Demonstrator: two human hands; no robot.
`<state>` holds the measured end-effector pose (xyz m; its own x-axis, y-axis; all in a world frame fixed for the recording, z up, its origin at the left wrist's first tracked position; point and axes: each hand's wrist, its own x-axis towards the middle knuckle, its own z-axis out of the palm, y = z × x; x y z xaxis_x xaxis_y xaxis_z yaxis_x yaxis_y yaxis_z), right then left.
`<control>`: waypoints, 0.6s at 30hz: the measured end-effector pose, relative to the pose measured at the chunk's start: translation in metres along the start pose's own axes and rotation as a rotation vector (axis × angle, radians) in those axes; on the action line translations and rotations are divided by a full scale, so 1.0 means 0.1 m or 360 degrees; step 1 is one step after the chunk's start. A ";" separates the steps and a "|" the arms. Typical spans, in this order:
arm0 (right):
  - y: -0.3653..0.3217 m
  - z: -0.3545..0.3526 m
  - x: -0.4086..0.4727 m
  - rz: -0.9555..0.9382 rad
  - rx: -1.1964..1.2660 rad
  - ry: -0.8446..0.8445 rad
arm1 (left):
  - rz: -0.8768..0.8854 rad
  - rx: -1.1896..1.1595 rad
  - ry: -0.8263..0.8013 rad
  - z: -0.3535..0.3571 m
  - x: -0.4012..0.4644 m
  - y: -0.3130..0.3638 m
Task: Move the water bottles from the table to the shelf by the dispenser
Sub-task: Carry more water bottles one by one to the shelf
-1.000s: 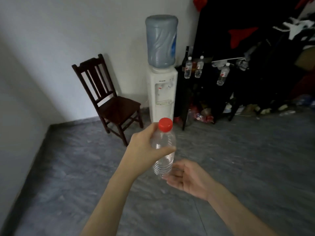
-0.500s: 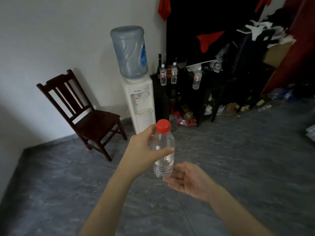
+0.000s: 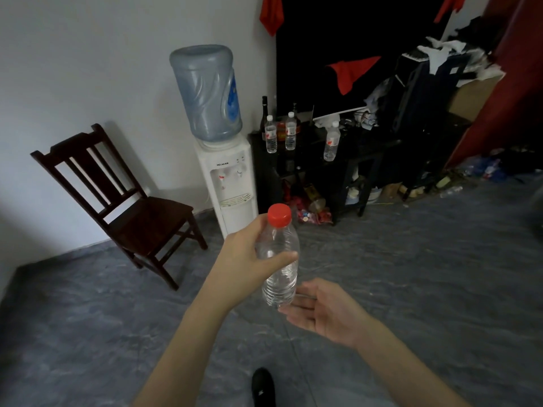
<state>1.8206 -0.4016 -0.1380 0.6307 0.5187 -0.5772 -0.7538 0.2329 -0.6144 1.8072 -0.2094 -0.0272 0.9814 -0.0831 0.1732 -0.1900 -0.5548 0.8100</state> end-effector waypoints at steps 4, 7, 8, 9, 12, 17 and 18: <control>-0.28 -0.02 0.29 0.0004 -0.0042 0.0020 | 0.0005 -0.0004 -0.0018 -0.01 0.39 -0.16; -0.56 -0.01 0.57 -0.0007 -0.0089 0.0071 | 0.0011 0.0002 -0.0034 -0.07 0.76 -0.29; -0.66 0.00 0.67 -0.0017 -0.0097 0.0079 | 0.0015 -0.0004 -0.0036 -0.09 0.90 -0.34; -0.77 0.02 0.76 -0.0022 -0.0099 0.0090 | 0.0019 -0.0019 -0.0039 -0.12 1.05 -0.38; -1.08 0.09 1.04 -0.0023 -0.0105 0.0126 | 0.0047 -0.0069 -0.0046 -0.20 1.46 -0.50; -1.50 0.13 1.46 -0.0073 -0.0089 0.0218 | 0.0102 -0.0127 -0.0098 -0.24 2.08 -0.70; -1.56 0.12 1.52 -0.0065 -0.0080 0.0234 | 0.0103 -0.0119 -0.0110 -0.25 2.18 -0.75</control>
<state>2.0322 -0.3487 -0.1234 0.6834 0.3826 -0.6218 -0.7194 0.2080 -0.6627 2.0346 -0.1656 -0.0362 0.9661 -0.1752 0.1895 -0.2520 -0.4833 0.8384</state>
